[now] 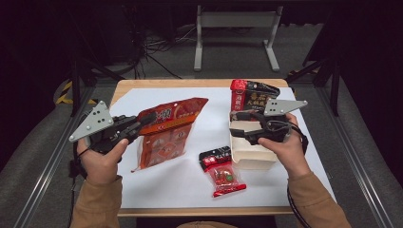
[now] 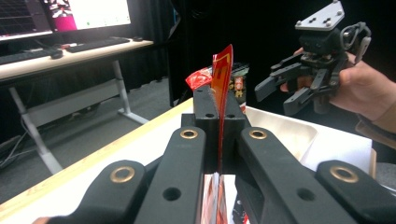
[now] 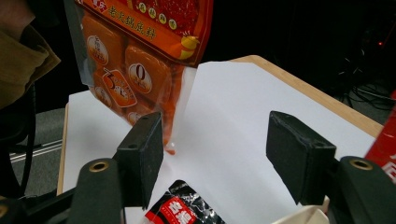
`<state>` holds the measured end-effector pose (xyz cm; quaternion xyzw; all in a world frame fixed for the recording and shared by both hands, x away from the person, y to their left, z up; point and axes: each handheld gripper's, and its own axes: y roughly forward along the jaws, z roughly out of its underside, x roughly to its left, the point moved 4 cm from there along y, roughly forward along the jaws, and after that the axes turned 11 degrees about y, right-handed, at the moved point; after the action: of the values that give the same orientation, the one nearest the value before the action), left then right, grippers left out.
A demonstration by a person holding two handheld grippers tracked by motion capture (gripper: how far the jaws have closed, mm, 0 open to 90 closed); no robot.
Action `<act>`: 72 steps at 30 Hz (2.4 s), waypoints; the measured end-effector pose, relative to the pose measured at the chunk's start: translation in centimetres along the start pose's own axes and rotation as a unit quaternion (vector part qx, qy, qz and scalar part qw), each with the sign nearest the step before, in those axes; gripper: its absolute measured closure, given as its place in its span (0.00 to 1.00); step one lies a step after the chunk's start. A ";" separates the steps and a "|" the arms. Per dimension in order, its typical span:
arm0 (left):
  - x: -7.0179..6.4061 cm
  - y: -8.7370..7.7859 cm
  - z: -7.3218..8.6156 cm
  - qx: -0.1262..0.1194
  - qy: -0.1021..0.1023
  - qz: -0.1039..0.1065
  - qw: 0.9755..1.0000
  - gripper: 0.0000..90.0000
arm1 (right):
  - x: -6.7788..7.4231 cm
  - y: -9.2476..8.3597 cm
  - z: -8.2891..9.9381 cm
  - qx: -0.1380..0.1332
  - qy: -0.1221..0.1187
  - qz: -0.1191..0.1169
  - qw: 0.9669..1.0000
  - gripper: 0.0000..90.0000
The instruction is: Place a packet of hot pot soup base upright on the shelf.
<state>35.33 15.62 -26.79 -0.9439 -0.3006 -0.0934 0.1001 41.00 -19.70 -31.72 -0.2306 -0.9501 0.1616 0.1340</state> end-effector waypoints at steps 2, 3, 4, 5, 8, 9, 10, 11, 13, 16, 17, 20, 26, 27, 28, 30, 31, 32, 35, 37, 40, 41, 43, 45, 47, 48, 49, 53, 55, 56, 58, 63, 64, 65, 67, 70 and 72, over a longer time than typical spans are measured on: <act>-0.2 0.1 -0.1 -0.005 0.000 0.006 1.000 1.00 | 0.2 0.5 0.0 0.001 -0.003 -0.003 1.000 0.40; -0.3 0.1 -0.2 -0.007 0.000 0.008 1.000 1.00 | 0.3 0.8 0.0 0.003 -0.004 -0.003 1.000 0.40; -0.4 0.2 -0.3 -0.009 0.001 0.008 1.000 1.00 | 0.5 1.3 0.1 0.005 -0.007 -0.008 1.000 0.40; -0.6 0.3 -0.4 -0.011 0.006 0.013 1.000 1.00 | 0.6 1.6 0.1 0.007 -0.009 -0.011 1.000 0.39; -0.9 0.5 -0.6 -0.013 0.009 0.015 1.000 1.00 | 0.9 2.3 0.2 0.010 -0.014 -0.016 1.000 0.39; -0.9 0.5 -0.7 -0.012 0.010 0.016 1.000 1.00 | 1.0 2.7 0.3 0.011 -0.015 -0.019 1.000 0.39; -1.0 0.6 -0.7 -0.013 0.011 0.017 1.000 1.00 | 1.0 3.0 0.4 0.013 -0.016 -0.022 1.000 0.39; -1.0 0.6 -0.7 -0.013 0.011 0.017 1.000 1.00 | 1.1 3.3 0.4 0.015 -0.018 -0.025 0.999 0.39; -1.1 0.7 -0.8 -0.015 0.010 0.019 1.000 1.00 | 1.2 3.9 0.5 0.018 -0.017 -0.030 0.999 0.38; -1.2 0.8 -0.8 -0.015 0.011 0.023 1.000 1.00 | 1.2 4.7 0.6 0.017 -0.015 -0.039 0.999 0.37; -1.3 0.9 -0.9 -0.016 0.011 0.025 1.000 1.00 | 1.3 5.1 0.7 0.018 -0.014 -0.042 0.999 0.36; -1.4 1.0 -0.9 -0.020 0.012 0.028 0.999 1.00 | 1.4 5.7 0.8 0.019 -0.017 -0.044 0.999 0.35; -1.7 1.1 -1.0 -0.025 0.011 0.033 0.999 1.00 | 1.8 6.9 0.6 0.008 -0.022 -0.061 0.998 0.34; -1.8 1.2 -1.1 -0.025 0.010 0.035 0.999 1.00 | 1.9 7.2 0.7 0.010 -0.024 -0.063 0.998 0.34; -1.8 1.2 -1.1 -0.025 0.010 0.035 0.999 1.00 | 2.1 7.5 0.7 0.011 -0.026 -0.064 0.998 0.34; -1.8 1.2 -1.0 -0.024 0.011 0.036 0.999 1.00 | 2.3 7.9 0.8 0.011 -0.035 -0.069 0.997 0.34; -1.8 1.3 -1.0 -0.023 0.011 0.035 0.999 1.00 | 2.5 8.1 0.9 0.011 -0.037 -0.072 0.997 0.34; -1.8 1.3 -1.0 -0.020 0.014 0.035 0.999 1.00 | 2.6 8.3 0.9 0.013 -0.039 -0.072 0.997 0.34; -2.0 1.5 -1.0 -0.020 0.015 0.035 0.999 1.00 | 2.8 8.9 1.1 0.016 -0.040 -0.075 0.996 0.32; -2.0 1.5 -1.0 -0.021 0.015 0.037 0.999 1.00 | 2.9 9.2 1.2 0.017 -0.041 -0.079 0.996 0.32; -2.0 1.5 -1.0 -0.022 0.014 0.036 0.999 1.00 | 3.1 9.8 1.4 0.017 -0.045 -0.082 0.995 0.31; -2.0 1.5 -1.0 -0.022 0.014 0.035 0.999 1.00 | 3.1 9.9 1.4 0.017 -0.045 -0.084 0.995 0.31; -2.0 1.5 -1.0 -0.022 0.014 0.036 0.999 1.00 | 3.2 10.1 1.4 0.015 -0.047 -0.085 0.995 0.30; -2.0 1.5 -1.1 -0.024 0.013 0.037 0.999 1.00 | 3.2 10.3 1.4 0.013 -0.047 -0.087 0.995 0.29; -2.1 1.5 -1.1 -0.027 0.013 0.039 0.999 1.00 | 3.3 10.5 1.4 0.011 -0.052 -0.093 0.994 0.29; -2.1 1.5 -1.1 -0.028 0.014 0.041 0.999 1.00 | 3.4 10.5 1.4 0.011 -0.052 -0.095 0.994 0.29; -2.1 1.5 -1.1 -0.029 0.014 0.041 0.999 1.00 | 3.4 10.6 1.4 0.009 -0.055 -0.098 0.994 0.29; -2.2 1.4 -1.2 -0.033 0.013 0.045 0.998 1.00 | 3.5 10.7 1.3 0.004 -0.053 -0.108 0.993 0.29; -2.2 1.5 -1.2 -0.035 0.013 0.045 0.998 1.00 | 3.5 10.8 1.3 0.001 -0.047 -0.116 0.992 0.29; -2.2 1.5 -1.2 -0.036 0.013 0.046 0.998 1.00 | 3.5 10.8 1.2 -0.001 -0.045 -0.122 0.992 0.30; -2.3 1.5 -1.2 -0.042 0.018 0.052 0.998 1.00 | 3.6 10.9 1.2 -0.003 -0.039 -0.137 0.990 0.33; -2.4 1.3 -1.4 -0.050 0.021 0.053 0.997 1.00 | 3.7 10.8 1.2 -0.009 -0.035 -0.154 0.987 0.37; -2.4 1.3 -1.4 -0.050 0.021 0.053 0.997 1.00 | 3.7 10.8 1.1 -0.010 -0.034 -0.158 0.987 0.38; -2.3 1.3 -1.4 -0.051 0.021 0.052 0.997 1.00 | 3.7 10.7 1.1 -0.013 -0.035 -0.162 0.986 0.40; -2.3 1.2 -1.4 -0.053 0.019 0.052 0.997 1.00 | 3.8 10.6 1.1 -0.013 -0.032 -0.168 0.985 0.44; -2.2 1.1 -1.3 -0.056 0.015 0.052 0.997 1.00 | 4.0 10.3 1.1 -0.010 -0.035 -0.182 0.983 0.55; -2.1 1.0 -1.3 -0.057 0.014 0.049 0.997 1.00 | 4.2 10.1 1.1 -0.010 -0.043 -0.191 0.981 0.66</act>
<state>34.11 13.35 -26.16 -0.9603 -0.2464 -0.1190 0.0546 41.05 -9.49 -35.71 -0.0390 -0.9832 0.1331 0.1186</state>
